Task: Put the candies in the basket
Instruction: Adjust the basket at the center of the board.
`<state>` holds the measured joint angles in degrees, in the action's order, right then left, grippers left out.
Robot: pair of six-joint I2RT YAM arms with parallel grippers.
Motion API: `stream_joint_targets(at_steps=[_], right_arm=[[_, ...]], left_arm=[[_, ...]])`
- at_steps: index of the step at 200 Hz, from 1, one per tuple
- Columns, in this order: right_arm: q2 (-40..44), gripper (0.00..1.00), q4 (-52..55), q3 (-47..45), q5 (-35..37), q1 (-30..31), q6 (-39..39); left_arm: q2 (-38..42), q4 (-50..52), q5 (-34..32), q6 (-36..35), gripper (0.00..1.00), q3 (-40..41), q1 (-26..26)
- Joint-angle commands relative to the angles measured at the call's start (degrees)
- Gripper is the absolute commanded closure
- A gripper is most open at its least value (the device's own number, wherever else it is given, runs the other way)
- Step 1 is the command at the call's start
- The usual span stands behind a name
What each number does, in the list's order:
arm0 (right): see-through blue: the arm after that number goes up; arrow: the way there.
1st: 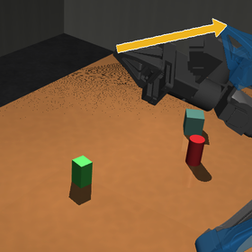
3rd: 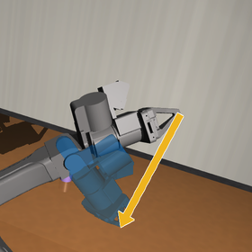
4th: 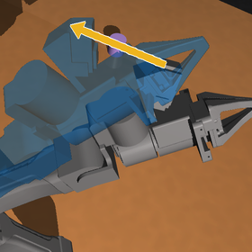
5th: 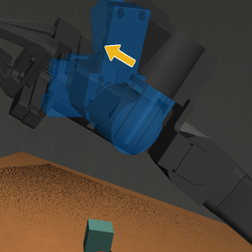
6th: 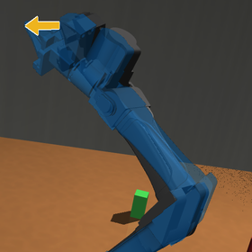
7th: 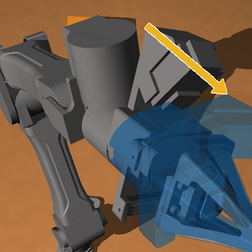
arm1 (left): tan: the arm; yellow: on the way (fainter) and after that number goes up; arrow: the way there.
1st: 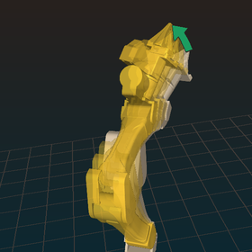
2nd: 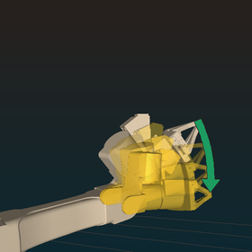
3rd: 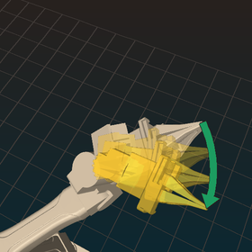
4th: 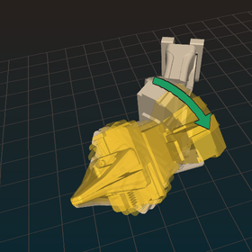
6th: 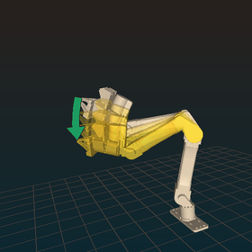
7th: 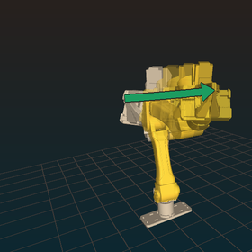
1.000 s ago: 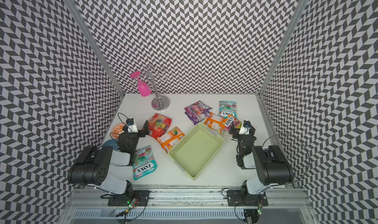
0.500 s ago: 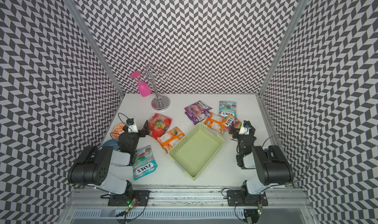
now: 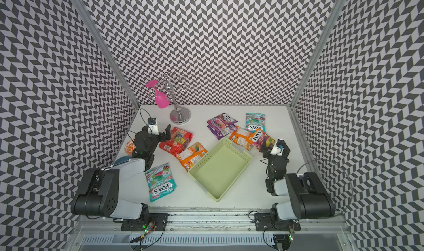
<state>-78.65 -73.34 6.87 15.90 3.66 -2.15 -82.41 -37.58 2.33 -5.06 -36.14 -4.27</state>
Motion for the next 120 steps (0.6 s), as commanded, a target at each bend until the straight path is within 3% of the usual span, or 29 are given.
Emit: stream_joint_targets(at_steps=[1,33,42,60,87,120], right_arm=[[9.9,0.01,11.0,4.1,4.0,0.5,-3.6],[21.5,0.01,32.1,12.3,1.6,0.5,-10.4],[23.8,0.01,38.6,14.6,2.1,0.5,-15.0],[28.0,0.01,54.0,18.6,3.6,0.3,-26.8],[34.9,0.01,65.1,19.9,-6.0,0.2,-30.0],[41.5,0.01,72.9,19.1,-17.9,0.3,-31.4]], left_arm=[[3.1,21.5,3.5,-4.1,0.01,-6.5,-2.2],[4.8,39.9,2.8,-6.3,0.01,-17.6,-6.5],[5.2,44.2,2.5,-4.4,0.01,-20.3,-7.3],[5.7,51.2,7.7,-1.8,0.01,-24.2,-7.9],[6.8,55.5,16.0,-1.1,0.01,-24.6,-8.0],[8.5,53.8,23.2,-3.1,0.01,-19.5,-8.0]])
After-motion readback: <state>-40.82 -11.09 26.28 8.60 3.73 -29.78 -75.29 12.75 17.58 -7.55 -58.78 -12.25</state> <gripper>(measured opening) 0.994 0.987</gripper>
